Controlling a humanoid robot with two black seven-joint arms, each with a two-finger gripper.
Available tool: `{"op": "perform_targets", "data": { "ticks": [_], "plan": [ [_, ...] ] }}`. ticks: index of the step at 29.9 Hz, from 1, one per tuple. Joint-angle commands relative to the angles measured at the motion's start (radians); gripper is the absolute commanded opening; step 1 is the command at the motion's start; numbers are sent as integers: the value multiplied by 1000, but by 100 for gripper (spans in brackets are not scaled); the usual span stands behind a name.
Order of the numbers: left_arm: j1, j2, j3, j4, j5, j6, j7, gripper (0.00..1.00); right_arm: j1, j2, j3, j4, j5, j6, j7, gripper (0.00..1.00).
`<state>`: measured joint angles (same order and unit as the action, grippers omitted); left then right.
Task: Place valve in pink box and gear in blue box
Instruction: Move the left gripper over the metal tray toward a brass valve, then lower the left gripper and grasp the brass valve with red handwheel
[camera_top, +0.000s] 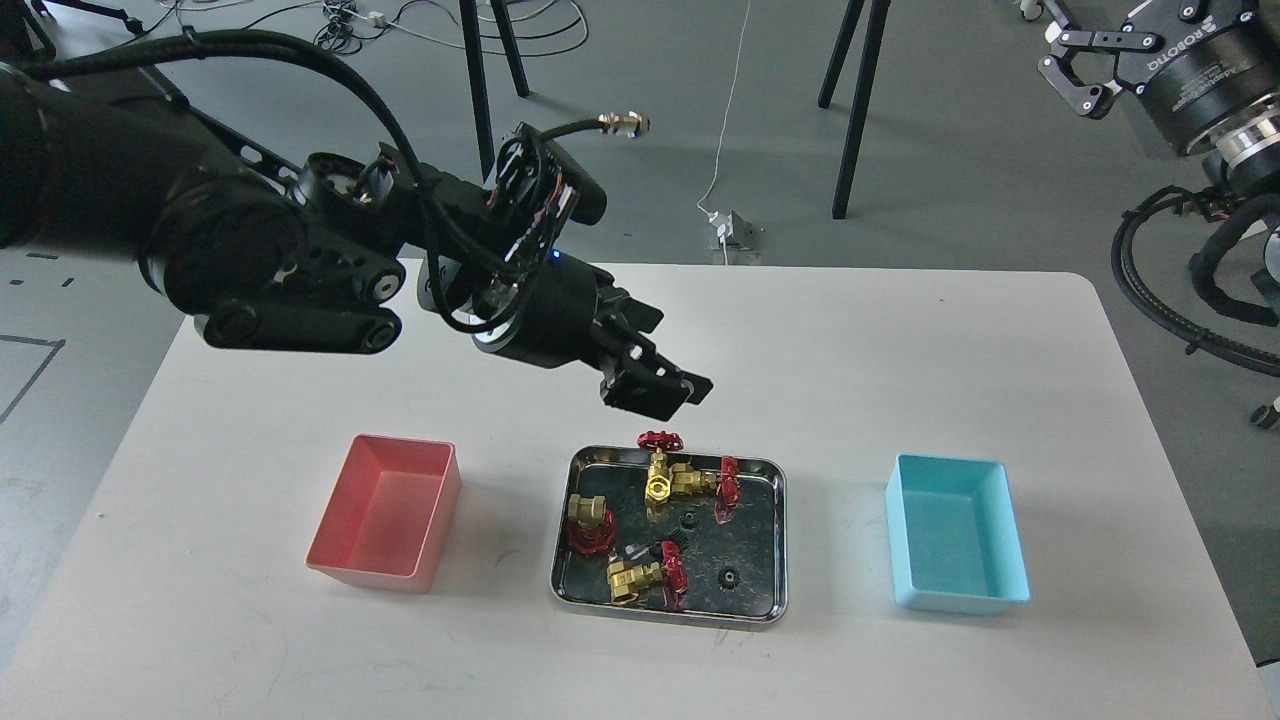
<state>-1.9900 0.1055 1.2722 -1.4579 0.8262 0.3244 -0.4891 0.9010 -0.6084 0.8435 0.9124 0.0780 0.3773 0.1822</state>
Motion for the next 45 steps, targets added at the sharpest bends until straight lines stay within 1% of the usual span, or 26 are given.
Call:
{"op": "perform_targets", "data": {
  "ticks": [1,3,6,8,10,13,19,25,30,36,40,45],
  "plan": [
    [92,-59,191,40,30,164,0,92,64,44,-12,-7,-1,-69,-3,100],
    [160,-61,232,86,34,164,0,92,78,65,-12,-7,-1,-77,-12,100],
    [259,-56,239,149,34,164,0,92,82,91,-12,-9,-1,-87,-23,100],
    [307,-55,236,183,34,164,0,92,97,116,-14,-13,-1,-129,-27,100],
    [348,-58,233,194,34,164,0,92,120,136,-15,-33,-1,-172,-56,100],
    [393,-61,228,197,33,164,0,92,142,157,-14,-67,-1,-179,-96,100],
    [433,-56,216,202,33,164,0,87,144,153,-15,-72,-1,-179,-101,100],
    [465,-61,174,221,30,164,0,78,128,157,-15,-70,-1,-179,-101,100],
    [502,-69,142,269,19,164,0,78,114,148,-15,-69,-1,-179,-101,100],
    [560,-70,134,352,17,164,0,78,98,144,-15,-69,-1,-178,-101,100],
    [585,-70,133,376,19,164,0,71,85,145,-15,-67,-1,-179,-101,100],
    [588,-70,134,378,24,164,0,59,79,145,-15,-67,-1,-179,-101,100]
  ]
}}
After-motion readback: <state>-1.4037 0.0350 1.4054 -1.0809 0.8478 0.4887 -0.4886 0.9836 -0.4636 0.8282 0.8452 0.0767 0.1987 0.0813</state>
